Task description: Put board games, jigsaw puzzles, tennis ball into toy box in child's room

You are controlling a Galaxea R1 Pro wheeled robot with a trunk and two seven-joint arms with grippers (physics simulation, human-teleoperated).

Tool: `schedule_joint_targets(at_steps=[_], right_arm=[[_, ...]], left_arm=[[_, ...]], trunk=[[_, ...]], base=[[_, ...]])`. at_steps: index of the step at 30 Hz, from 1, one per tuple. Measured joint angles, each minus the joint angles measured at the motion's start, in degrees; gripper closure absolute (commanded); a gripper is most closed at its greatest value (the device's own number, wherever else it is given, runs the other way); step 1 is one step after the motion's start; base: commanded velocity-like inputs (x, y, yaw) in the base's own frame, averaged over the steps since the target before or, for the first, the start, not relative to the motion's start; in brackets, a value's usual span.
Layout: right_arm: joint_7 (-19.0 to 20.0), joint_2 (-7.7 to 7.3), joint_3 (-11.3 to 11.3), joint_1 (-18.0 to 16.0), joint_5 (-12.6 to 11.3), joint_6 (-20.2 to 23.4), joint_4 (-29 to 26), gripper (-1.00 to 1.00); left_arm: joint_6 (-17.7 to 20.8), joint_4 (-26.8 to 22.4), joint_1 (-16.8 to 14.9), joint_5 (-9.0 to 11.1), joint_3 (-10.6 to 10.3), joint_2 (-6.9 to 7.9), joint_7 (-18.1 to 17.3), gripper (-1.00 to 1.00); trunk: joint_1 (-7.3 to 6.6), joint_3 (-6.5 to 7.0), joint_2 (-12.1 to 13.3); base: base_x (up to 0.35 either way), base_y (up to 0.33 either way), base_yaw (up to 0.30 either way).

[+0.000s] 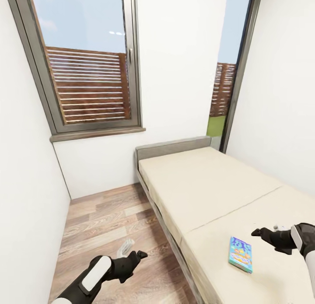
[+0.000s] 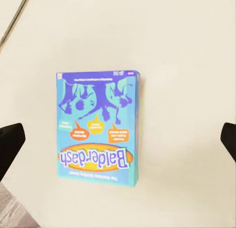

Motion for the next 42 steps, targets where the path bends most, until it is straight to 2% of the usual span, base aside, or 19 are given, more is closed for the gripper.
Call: schedule_joint_targets(at_steps=[4, 6, 10, 11, 13, 15, 18, 19, 22, 27, 42], right_arm=[[1.8, -0.35, 0.1, -5.2, 0.0, 0.0, 5.9, -1.0], [4.4, -1.11, 0.1, -7.5, 0.0, 0.0, 8.1, -1.0], [12.8, -2.85, 0.3, -9.3, 0.5, 0.1, 9.6, -1.0], [13.7, -3.05, 0.3, -9.4, 0.6, 0.1, 9.7, -1.0], [15.7, -4.51, 0.3, -9.7, 0.7, 0.2, 8.4, -1.0], [16.2, -5.17, 0.3, -9.9, 0.8, 1.0, 7.7, -1.0], [15.9, -5.58, 0.4, -9.9, 1.0, 4.7, 7.1, -1.0], [12.4, -5.74, 0.4, -10.0, 1.3, 9.2, 6.9, -1.0], [7.7, -5.76, 0.2, -10.0, 0.9, 11.4, 6.8, -1.0], [4.6, -5.77, 0.1, -10.0, 0.6, 11.4, 6.8, -1.0], [4.0, -5.61, 0.1, -10.0, 0.5, 11.4, 7.1, -1.0]], left_arm=[[0.0, 0.2, 0.0, 0.4, 0.5, 0.41, -2.3, -1.0], [-0.1, 0.3, 0.1, 0.4, 0.6, 0.57, -2.8, -1.0], [-0.1, 0.3, 0.1, 0.5, 0.7, 0.83, -3.2, -1.0], [-0.1, 0.3, 0.1, 0.5, 0.7, 0.84, -3.2, -1.0], [-0.1, 0.3, 0.1, 0.4, 0.7, 0.89, -3.4, -1.0], [-0.1, 0.3, 0.1, 0.3, 0.7, 0.9, -3.4, -1.0], [-0.1, 0.3, 0.1, 0.2, 0.7, 0.91, -3.4, -1.0], [-0.1, 0.3, 0.1, 0.2, 0.6, 0.9, -3.4, -1.0], [-0.1, 0.3, 0.1, 0.0, 0.6, 0.88, -3.4, -1.0], [-0.1, 0.3, 0.1, -0.1, 0.6, 0.84, -3.4, -1.0], [-0.1, 0.3, 0.1, -0.1, 0.6, 0.83, -3.4, -1.0]], trunk=[[0.88, -0.71, -1.6], [1.32, -1.08, -2.4], [2.2, -1.79, -4.0], [2.42, -1.97, -4.4], [2.85, -2.33, -5.2], [3.3, -2.71, -6.0], [3.96, -3.4, -7.2], [4.18, -3.66, -7.6], [4.84, -4.45, -8.8], [5.93, -5.79, -10.8], [9.23, -9.87, -16.8]], base=[[0.0, 0.0, -0.019], [0.0, 0.0, -0.007], [0.0, 0.0, -0.003], [0.0, 0.0, -0.001], [0.0, 0.0, 0.0], [0.0, 0.0, 0.0], [0.0, 0.0, 0.0], [0.0, 0.0, 0.0], [0.0, 0.0, 0.0], [0.0, 0.0, 0.0], [0.0, 0.0, 0.0]])
